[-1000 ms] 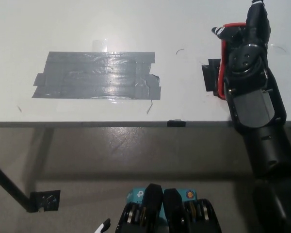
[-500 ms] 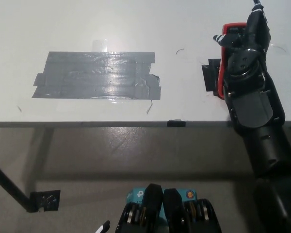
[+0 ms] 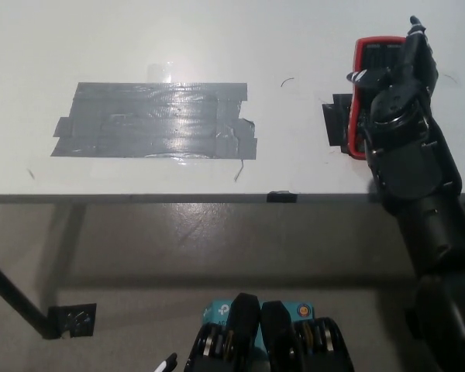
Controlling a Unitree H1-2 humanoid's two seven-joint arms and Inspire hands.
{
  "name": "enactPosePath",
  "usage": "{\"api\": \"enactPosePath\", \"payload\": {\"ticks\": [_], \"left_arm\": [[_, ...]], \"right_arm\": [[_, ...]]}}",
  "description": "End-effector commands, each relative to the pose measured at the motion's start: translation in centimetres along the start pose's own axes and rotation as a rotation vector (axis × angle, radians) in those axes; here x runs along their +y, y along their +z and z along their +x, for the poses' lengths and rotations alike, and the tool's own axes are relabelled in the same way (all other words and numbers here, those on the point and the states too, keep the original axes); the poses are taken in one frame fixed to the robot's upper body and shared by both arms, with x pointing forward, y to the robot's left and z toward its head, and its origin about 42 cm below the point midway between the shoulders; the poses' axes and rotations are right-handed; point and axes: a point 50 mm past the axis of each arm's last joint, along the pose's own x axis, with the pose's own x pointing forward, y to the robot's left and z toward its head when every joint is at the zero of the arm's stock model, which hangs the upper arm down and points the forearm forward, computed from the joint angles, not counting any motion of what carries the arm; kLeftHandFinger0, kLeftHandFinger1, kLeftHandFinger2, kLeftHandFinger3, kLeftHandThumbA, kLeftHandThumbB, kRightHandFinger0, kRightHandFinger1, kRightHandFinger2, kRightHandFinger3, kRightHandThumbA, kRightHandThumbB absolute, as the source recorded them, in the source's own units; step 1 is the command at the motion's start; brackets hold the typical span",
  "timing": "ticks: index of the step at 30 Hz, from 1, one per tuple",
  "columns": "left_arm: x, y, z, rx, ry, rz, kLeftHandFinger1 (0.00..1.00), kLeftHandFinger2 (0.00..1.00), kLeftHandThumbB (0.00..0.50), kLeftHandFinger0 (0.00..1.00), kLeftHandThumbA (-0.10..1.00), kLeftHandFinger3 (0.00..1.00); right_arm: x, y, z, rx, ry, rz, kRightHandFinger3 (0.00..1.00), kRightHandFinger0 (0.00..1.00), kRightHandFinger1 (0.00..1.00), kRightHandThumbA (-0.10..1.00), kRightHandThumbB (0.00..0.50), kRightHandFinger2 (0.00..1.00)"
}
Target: The robot first picks the multimeter with right hand and then unfolds the black stand on the back of it using left hand
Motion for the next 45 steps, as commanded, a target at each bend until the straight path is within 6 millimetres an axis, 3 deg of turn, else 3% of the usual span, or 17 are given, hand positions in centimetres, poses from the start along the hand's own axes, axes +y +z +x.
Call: {"api": "enactPosePath", "payload": {"ticks": [1,14,16,17,18,19,20,27,31,34,36,39,40,41,42,43,45], "left_arm": [[0.2,0.6,-0.6,-0.044,0.015,0.020,0.98,0.99,0.052,0.98,0.76,1.00],[0.3,1.1,0.1,-0.069,0.004,0.032,0.98,0.99,0.049,0.97,0.76,1.00],[0.3,1.2,0.5,-0.079,0.006,0.039,0.96,0.98,0.047,0.96,0.75,1.00],[0.3,1.2,0.5,-0.081,0.005,0.042,0.96,0.98,0.050,0.95,0.76,1.00],[0.3,1.1,0.5,-0.085,0.006,0.043,0.96,0.98,0.050,0.95,0.76,1.00],[0.3,1.1,0.5,-0.087,0.006,0.044,0.96,0.97,0.050,0.95,0.76,1.00],[0.3,1.1,0.5,-0.083,0.005,0.043,0.96,0.97,0.052,0.95,0.76,1.00],[0.4,1.2,0.4,-0.079,-0.008,0.051,0.96,0.98,0.052,0.96,0.79,1.00],[0.5,1.2,0.6,-0.079,-0.007,0.048,0.96,0.98,0.059,0.96,0.80,1.00],[0.5,1.3,0.8,-0.093,-0.004,0.054,0.96,0.98,0.054,0.96,0.80,1.00],[0.6,1.3,1.0,-0.093,-0.003,0.056,0.96,0.97,0.050,0.95,0.79,1.00],[0.7,1.2,1.1,-0.095,-0.001,0.064,0.95,0.96,0.047,0.94,0.78,1.00],[0.7,1.2,1.1,-0.096,0.000,0.064,0.95,0.96,0.048,0.94,0.78,1.00],[0.7,1.2,1.1,-0.094,0.001,0.062,0.95,0.96,0.049,0.94,0.78,1.00],[0.7,1.2,1.1,-0.093,0.002,0.059,0.95,0.96,0.051,0.94,0.78,1.00],[0.7,1.2,1.1,-0.093,0.003,0.058,0.95,0.96,0.052,0.94,0.78,1.00],[0.7,1.2,1.0,-0.086,0.003,0.054,0.96,0.97,0.058,0.96,0.80,1.00]], "right_arm": [[-1.7,4.0,0.7,-0.068,-0.048,0.045,1.00,1.00,1.00,1.00,0.474,1.00],[0.0,2.9,1.2,0.012,-0.023,0.051,1.00,1.00,1.00,1.00,0.500,1.00],[-0.2,3.0,1.3,0.029,-0.083,0.001,1.00,1.00,1.00,0.65,0.392,1.00],[-0.2,2.8,1.4,0.038,-0.096,-0.032,1.00,0.72,0.73,0.40,0.363,0.88],[-0.2,2.2,1.5,0.035,-0.105,-0.021,1.00,0.29,0.29,0.09,0.244,0.40],[-0.2,2.0,1.5,0.033,-0.109,-0.013,1.00,0.15,0.20,-0.04,0.269,0.35],[-0.2,1.5,1.5,0.023,-0.120,0.001,0.78,0.02,0.08,-0.10,0.288,0.24],[0.3,-0.3,1.2,0.005,-0.141,0.114,0.23,0.00,0.00,-0.10,0.262,0.05],[-0.1,0.6,1.2,-0.012,-0.142,0.167,0.42,0.05,0.08,-0.10,0.265,0.18],[-0.5,2.0,1.1,-0.074,-0.164,0.199,0.14,0.01,0.00,-0.10,0.261,0.00],[-1.0,3.2,0.9,-0.112,-0.170,0.251,0.05,0.28,0.15,-0.10,0.249,0.06],[-2.1,5.3,0.3,-0.191,-0.153,0.357,0.06,0.32,0.28,-0.10,0.239,0.15],[-2.3,5.6,0.2,-0.196,-0.148,0.382,0.03,0.27,0.28,-0.10,0.237,0.12],[-3.0,6.5,-0.2,-0.220,-0.127,0.470,0.01,0.05,0.06,-0.10,0.228,0.02],[-3.5,7.2,-0.7,-0.235,-0.097,0.555,0.00,0.00,0.00,-0.10,0.184,0.00],[-3.6,7.3,-0.8,-0.237,-0.089,0.573,0.03,0.00,0.00,-0.10,0.198,0.03],[-4.7,8.7,-1.9,-0.271,0.004,0.787,0.37,0.00,0.04,-0.10,0.203,0.39]]}}
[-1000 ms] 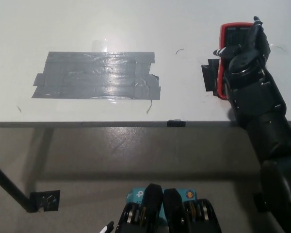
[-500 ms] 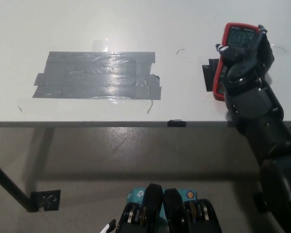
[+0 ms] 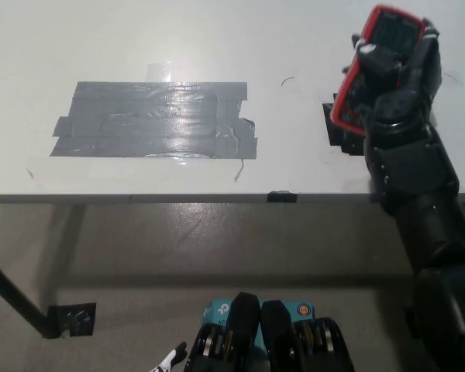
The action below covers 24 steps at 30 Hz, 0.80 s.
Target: The robot first picks the multimeter with right hand and then unfolds the black stand on the back of it using left hand
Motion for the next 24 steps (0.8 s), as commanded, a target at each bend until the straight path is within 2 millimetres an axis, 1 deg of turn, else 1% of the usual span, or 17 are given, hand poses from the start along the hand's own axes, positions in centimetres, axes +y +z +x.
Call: {"api": "enactPosePath", "payload": {"ticks": [1,2,3,4,5,8,9,10,11,12,13,14,15,16,17,21,24], "left_arm": [[0.5,0.6,-0.6,-0.035,0.014,0.015,0.96,0.97,0.057,0.96,0.80,1.00],[0.5,0.5,-0.8,-0.033,0.017,0.017,0.96,0.97,0.057,0.96,0.80,1.00],[0.6,0.5,-0.9,-0.029,0.014,0.024,0.96,0.97,0.056,0.96,0.80,1.00],[0.6,0.5,-1.0,-0.028,0.014,0.024,0.96,0.97,0.055,0.96,0.80,1.00],[0.7,0.4,-0.9,-0.034,0.019,0.023,0.96,0.97,0.054,0.95,0.80,1.00],[1.1,0.3,-1.3,-0.043,0.041,0.001,0.95,0.97,0.056,0.95,0.77,1.00],[1.1,0.3,-1.3,-0.044,0.045,-0.006,0.98,1.00,0.070,0.98,0.85,1.00],[1.2,0.4,-1.3,-0.054,0.068,-0.037,0.96,0.98,0.073,0.96,0.76,1.00],[1.4,0.5,-1.4,-0.062,0.087,-0.067,0.97,0.99,0.090,0.97,0.75,1.00],[1.8,1.1,-1.6,-0.073,0.122,-0.153,1.00,1.00,0.124,1.00,0.72,1.00],[2.1,1.6,-1.6,-0.094,0.142,-0.183,1.00,1.00,0.123,1.00,0.69,1.00],[2.6,2.3,-1.3,-0.138,0.173,-0.188,1.00,1.00,0.106,1.00,0.68,1.00],[3.1,3.0,-1.0,-0.187,0.208,-0.185,1.00,1.00,0.086,1.00,0.68,1.00],[3.8,4.0,-0.6,-0.230,0.245,-0.209,1.00,1.00,0.095,1.00,0.68,1.00],[4.0,4.3,-0.5,-0.243,0.256,-0.220,1.00,1.00,0.099,1.00,0.67,1.00],[6.3,7.5,0.8,-0.365,0.339,-0.258,1.00,1.00,0.139,1.00,0.79,1.00],[8.2,10.5,2.0,-0.467,0.399,-0.254,1.00,1.00,0.153,1.00,0.84,1.00]], "right_arm": [[-1.3,9.7,-1.7,-0.197,0.158,0.511,0.46,0.00,0.07,-0.10,0.206,0.47],[-1.9,10.6,-2.4,-0.182,0.221,0.663,0.54,0.00,0.15,-0.10,0.208,0.60],[-2.3,11.0,-3.1,-0.181,0.244,0.713,0.58,0.00,0.18,-0.10,0.216,0.65],[-2.7,11.3,-3.7,-0.190,0.268,0.753,0.58,0.00,0.16,-0.10,0.221,0.63],[-3.3,11.7,-4.6,-0.216,0.333,0.844,0.63,0.00,0.16,-0.10,0.203,0.63],[-4.4,11.9,-7.2,-0.202,0.417,0.982,0.71,0.00,0.17,-0.10,0.211,0.66],[-4.6,11.9,-7.5,-0.201,0.428,1.000,0.54,0.00,0.03,-0.10,0.282,0.47],[-5.0,11.8,-8.3,-0.196,0.473,1.056,0.66,0.00,0.07,-0.10,0.197,0.59],[-5.3,11.6,-9.1,-0.194,0.506,1.095,0.70,0.00,0.10,-0.10,0.188,0.67],[-5.9,10.9,-10.9,-0.199,0.564,1.152,0.77,0.00,0.14,-0.10,0.163,0.74],[-6.2,10.6,-11.7,-0.204,0.598,1.190,0.80,0.00,0.14,-0.10,0.142,0.75],[-6.6,10.1,-12.8,-0.197,0.628,1.232,0.95,0.00,0.17,-0.10,0.151,0.77],[-6.9,9.7,-13.7,-0.159,0.658,1.309,0.77,0.00,0.21,-0.10,0.159,0.75],[-7.1,9.1,-14.6,-0.127,0.705,1.381,0.67,0.00,0.24,-0.10,0.152,0.76],[-7.2,8.9,-14.8,-0.120,0.722,1.400,0.63,0.00,0.26,-0.10,0.145,0.76],[-7.6,7.2,-17.9,-0.064,0.853,1.499,0.70,0.00,0.31,-0.10,0.169,0.79],[-7.6,5.5,-20.6,-0.049,0.932,1.536,0.57,0.00,0.26,-0.10,0.152,0.73]]}}
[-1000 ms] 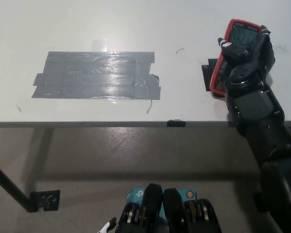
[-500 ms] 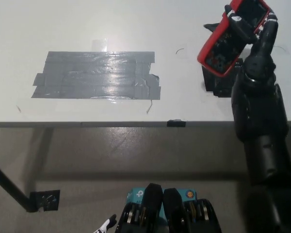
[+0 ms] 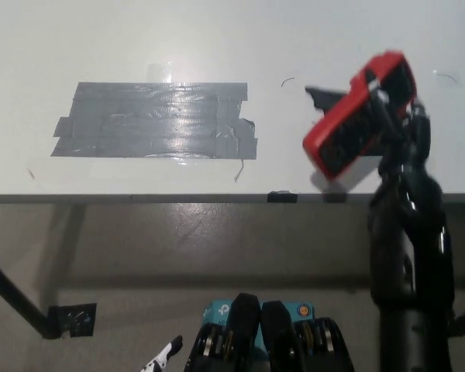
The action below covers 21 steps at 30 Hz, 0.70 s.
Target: The robot first picks the multimeter with right hand and then unfolds the black stand on the back of it using left hand
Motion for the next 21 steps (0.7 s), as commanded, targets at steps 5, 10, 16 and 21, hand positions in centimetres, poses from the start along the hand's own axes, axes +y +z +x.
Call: {"api": "enactPosePath", "payload": {"ticks": [5,10,16,21], "left_arm": [[8.7,13.8,4.0,-0.556,0.397,-0.202,1.00,1.00,0.191,1.00,0.88,1.00],[9.4,15.5,5.5,-0.626,0.417,-0.221,1.00,1.00,0.193,1.00,0.88,1.00],[10.2,17.2,7.5,-0.676,0.439,-0.184,1.00,1.00,0.222,1.00,0.91,1.00],[10.3,18.0,9.0,-0.717,0.432,-0.201,1.00,1.00,0.225,1.00,0.88,1.00]], "right_arm": [[4.6,7.5,-17.2,0.013,0.992,0.814,0.35,0.00,0.22,-0.10,0.183,0.69],[4.2,6.2,-19.4,0.050,1.080,0.829,0.25,0.00,0.03,-0.10,0.160,0.52],[4.6,6.8,-21.1,0.030,1.194,0.803,0.11,0.00,0.00,-0.10,0.151,0.25],[4.6,8.0,-22.4,0.004,1.273,0.769,0.08,0.00,0.00,-0.10,0.152,0.11]]}}
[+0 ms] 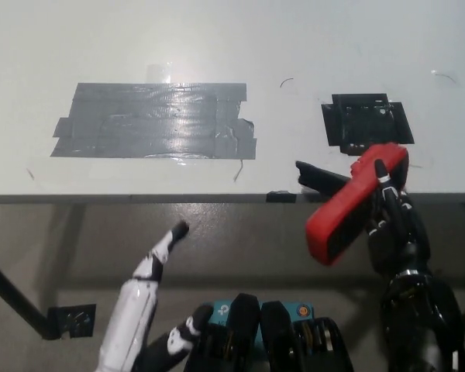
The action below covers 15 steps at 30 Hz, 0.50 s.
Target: The robot first picks the multimeter with right hand and then unfolds the black stand on the back of it using left hand
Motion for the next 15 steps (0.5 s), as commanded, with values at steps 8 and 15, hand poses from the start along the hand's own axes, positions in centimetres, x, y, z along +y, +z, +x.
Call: {"api": "enactPosePath", "payload": {"ticks": [8,15], "left_arm": [[4.0,8.0,6.2,-0.354,0.212,-0.146,1.00,1.00,0.227,1.00,0.88,1.00],[4.3,8.7,7.6,-0.383,0.181,-0.168,1.00,1.00,0.234,1.00,0.90,1.00]], "right_arm": [[14.4,7.6,-15.7,0.021,1.221,0.465,0.08,0.00,0.00,-0.10,0.199,0.00],[14.1,7.9,-16.2,0.013,1.274,0.451,0.29,0.00,0.00,-0.10,0.168,0.06]]}}
